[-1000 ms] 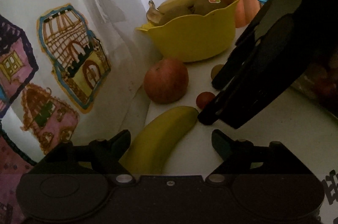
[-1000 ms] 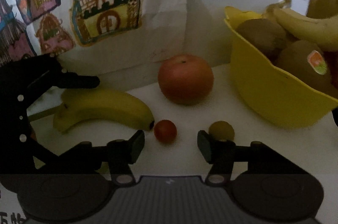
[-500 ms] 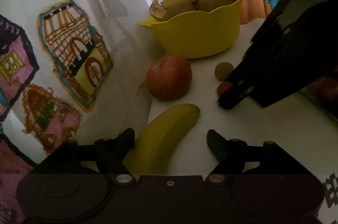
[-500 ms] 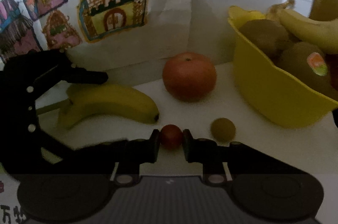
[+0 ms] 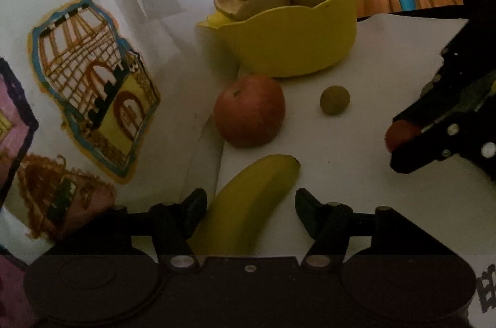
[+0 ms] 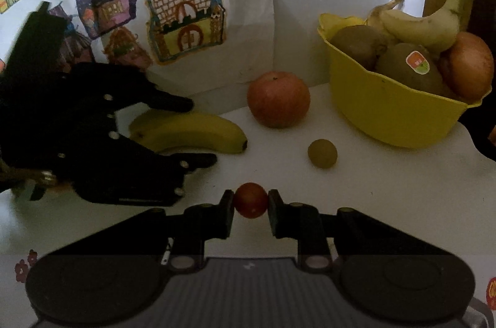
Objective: Organize fruits
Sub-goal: 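Grasp a cherry tomato with the right tool while the left tool grasps a banana, then carry the tomato with the right tool while the left tool carries the banana to the tray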
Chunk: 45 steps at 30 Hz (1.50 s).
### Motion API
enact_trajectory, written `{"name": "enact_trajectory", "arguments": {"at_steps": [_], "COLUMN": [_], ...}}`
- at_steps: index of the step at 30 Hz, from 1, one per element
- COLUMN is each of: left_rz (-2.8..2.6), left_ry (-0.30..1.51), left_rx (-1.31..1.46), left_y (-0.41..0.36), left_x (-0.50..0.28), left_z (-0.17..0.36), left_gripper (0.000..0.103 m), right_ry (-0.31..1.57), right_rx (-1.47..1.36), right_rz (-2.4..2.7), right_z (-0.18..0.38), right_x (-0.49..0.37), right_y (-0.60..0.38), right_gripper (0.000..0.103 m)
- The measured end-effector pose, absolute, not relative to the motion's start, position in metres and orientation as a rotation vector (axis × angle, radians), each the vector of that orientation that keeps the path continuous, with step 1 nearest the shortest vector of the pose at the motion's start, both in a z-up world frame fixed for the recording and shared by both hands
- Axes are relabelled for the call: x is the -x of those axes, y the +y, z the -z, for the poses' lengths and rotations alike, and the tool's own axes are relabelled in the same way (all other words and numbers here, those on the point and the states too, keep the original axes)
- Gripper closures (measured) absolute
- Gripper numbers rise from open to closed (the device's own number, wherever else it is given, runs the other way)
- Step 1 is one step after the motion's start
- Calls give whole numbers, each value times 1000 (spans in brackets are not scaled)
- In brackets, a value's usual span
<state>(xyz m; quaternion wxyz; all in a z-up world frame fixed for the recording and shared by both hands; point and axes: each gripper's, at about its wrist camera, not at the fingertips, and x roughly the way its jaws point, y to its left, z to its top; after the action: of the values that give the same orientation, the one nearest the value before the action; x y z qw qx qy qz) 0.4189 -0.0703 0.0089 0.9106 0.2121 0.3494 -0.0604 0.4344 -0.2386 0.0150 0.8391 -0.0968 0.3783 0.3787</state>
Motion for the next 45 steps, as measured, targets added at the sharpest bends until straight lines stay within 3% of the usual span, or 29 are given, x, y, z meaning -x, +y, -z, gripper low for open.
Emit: {"name": "enact_trajectory", "arguments": {"at_steps": [1,6,19,25,45], "left_rz": [112,92,84,79,140], "left_ry": [729,761,813,804,830], "left_rx": [-440,-391,-229,-144,-58], "left_y": [-71,-67,-46,-36,-38], "left_x": [-419,-417,-400,-383,-323], "left_z": [-10,-19,-14,-14,-13], "left_gripper": [49,55,54,66,62], "right_ry": [800,807,813,787,845], "right_rx": [200,171,143,114,135], "right_rz": [-800,-788,-782,-762,-648], "right_z": [-17,-21,-35,-33,-12], "right_x": [-433,-431,-396,-369,-320], "right_y": [-240,-244,-241,-228,-192], "right_gripper": [76,76,76,76,77]}}
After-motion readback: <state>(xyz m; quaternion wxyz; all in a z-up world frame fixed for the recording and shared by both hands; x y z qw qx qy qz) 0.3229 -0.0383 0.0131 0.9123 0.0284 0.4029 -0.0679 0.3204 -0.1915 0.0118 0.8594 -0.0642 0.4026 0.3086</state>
